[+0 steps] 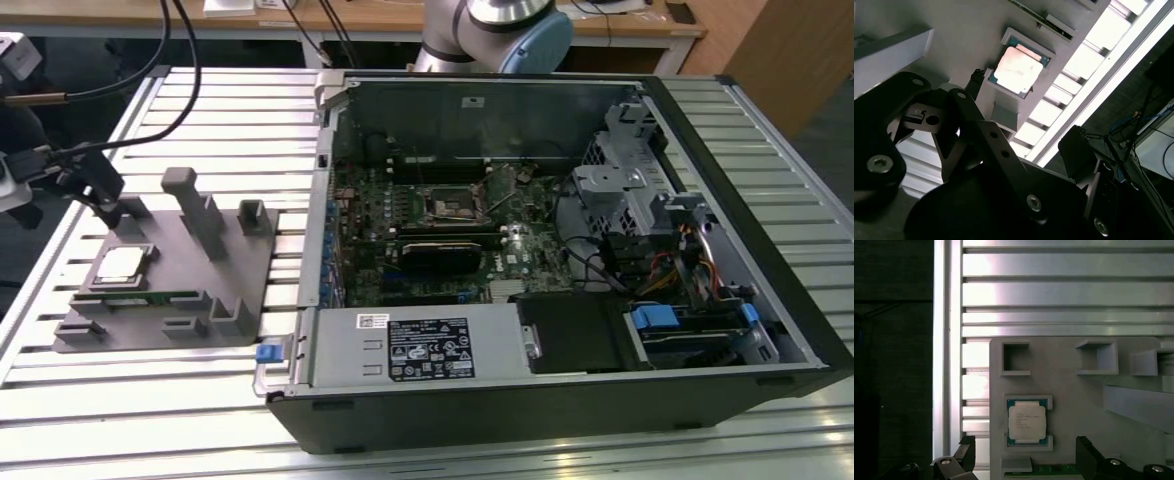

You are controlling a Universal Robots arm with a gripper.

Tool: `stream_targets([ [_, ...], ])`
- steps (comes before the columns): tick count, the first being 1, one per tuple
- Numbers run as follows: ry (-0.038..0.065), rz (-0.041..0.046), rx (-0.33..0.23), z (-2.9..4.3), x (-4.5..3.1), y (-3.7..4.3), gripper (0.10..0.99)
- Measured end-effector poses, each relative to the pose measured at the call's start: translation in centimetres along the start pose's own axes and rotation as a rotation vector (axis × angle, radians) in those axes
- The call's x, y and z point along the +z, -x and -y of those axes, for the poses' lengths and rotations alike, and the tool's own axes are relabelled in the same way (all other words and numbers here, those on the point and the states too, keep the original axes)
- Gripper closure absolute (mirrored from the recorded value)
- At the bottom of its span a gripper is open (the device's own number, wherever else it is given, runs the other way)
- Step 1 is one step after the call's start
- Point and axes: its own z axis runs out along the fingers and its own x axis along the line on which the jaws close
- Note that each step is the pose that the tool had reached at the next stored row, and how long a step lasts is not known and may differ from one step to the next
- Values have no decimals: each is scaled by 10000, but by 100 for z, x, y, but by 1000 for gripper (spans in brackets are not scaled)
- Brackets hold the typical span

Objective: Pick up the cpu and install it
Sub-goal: 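Pick up the cpu and move it towards the insertion slot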

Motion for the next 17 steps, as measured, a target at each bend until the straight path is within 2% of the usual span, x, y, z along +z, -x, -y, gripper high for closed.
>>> stream_targets([
  [17, -2, -8, -1, 20, 96, 42, 208],
])
